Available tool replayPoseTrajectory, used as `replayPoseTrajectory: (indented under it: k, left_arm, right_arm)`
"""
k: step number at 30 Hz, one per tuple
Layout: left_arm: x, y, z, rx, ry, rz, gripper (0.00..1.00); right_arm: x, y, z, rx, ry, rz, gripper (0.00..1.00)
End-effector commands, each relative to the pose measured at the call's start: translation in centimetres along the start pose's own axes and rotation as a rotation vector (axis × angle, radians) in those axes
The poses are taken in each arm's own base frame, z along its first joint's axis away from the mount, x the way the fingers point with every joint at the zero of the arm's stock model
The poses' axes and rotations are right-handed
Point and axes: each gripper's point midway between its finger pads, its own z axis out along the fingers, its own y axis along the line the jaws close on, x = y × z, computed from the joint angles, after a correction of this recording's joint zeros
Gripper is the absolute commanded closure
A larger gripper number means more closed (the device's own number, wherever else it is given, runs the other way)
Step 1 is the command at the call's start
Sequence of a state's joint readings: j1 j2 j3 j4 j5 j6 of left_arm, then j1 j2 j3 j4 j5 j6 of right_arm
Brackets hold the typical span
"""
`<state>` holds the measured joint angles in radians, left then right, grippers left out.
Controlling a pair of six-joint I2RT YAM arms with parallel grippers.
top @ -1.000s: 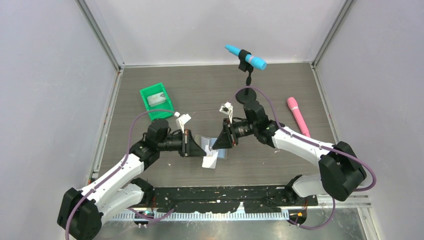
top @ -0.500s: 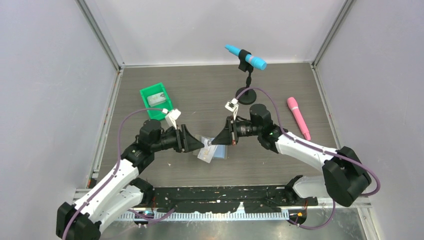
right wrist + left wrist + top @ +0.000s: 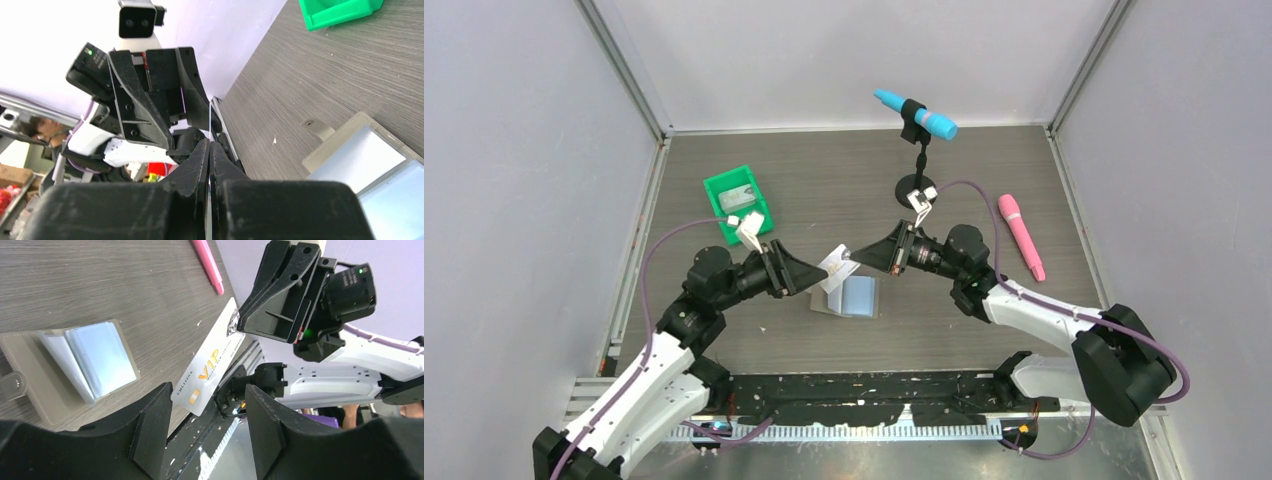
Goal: Take the credit cards out of the card holder
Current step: Place the credit card in the storage box.
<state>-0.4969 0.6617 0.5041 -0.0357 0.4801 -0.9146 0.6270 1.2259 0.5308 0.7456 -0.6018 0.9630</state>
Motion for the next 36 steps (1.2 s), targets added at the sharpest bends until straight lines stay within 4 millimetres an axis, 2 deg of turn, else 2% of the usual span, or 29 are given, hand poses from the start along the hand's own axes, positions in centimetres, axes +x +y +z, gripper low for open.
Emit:
replayPoseTrajectory:
  k: [1,9,19,23,25,29,34,35,36]
  left_arm:
    - [-1.5,-1.2,0.6,0.072,-0.069,-0.027,0.43]
    - [-1.8,-2.1,1.6,0.166,-0.086,-0.099,0.50]
    - [-2.5,-2.5,1.7,0.186,-0.113,-0.118,0.98]
    - [-2.7,-1.8,1.8,0.142,-0.123,-0.126,1.00]
    - [-3.0,-1.7,1.7,0.126,-0.129,-0.115,1.00]
    - [-4.0,-0.7,1.2,0.047,-0.128,-0.059,1.00]
    - [-5.1,0.7,0.1,-0.073,-0.067,0.004,1.00]
    - [-5.7,1.1,-0.2,-0.096,-0.068,0.009,1.00]
    - [-6.2,1.4,-0.6,-0.113,-0.068,0.010,1.00]
  right_arm:
    - [-3.2,2.7,-0.2,-0.092,-0.166,0.032,0.95]
    - [-3.9,1.7,-1.0,-0.062,-0.261,0.098,0.95]
    - [-3.4,0.2,-1.2,-0.015,-0.272,0.123,0.95]
    - [-3.3,0.0,-1.3,-0.008,-0.271,0.114,0.94]
    - [-3.3,-0.1,-1.3,0.001,-0.269,0.101,0.89]
    - [-3.1,0.0,-1.7,0.031,-0.253,0.051,0.69]
    - [-3.1,0.1,-2.5,0.098,-0.233,-0.033,0.34]
    - [-2.8,-0.4,-2.6,0.127,-0.217,-0.032,0.26]
    - [-3.2,0.1,-2.8,0.126,-0.222,-0.070,0.22]
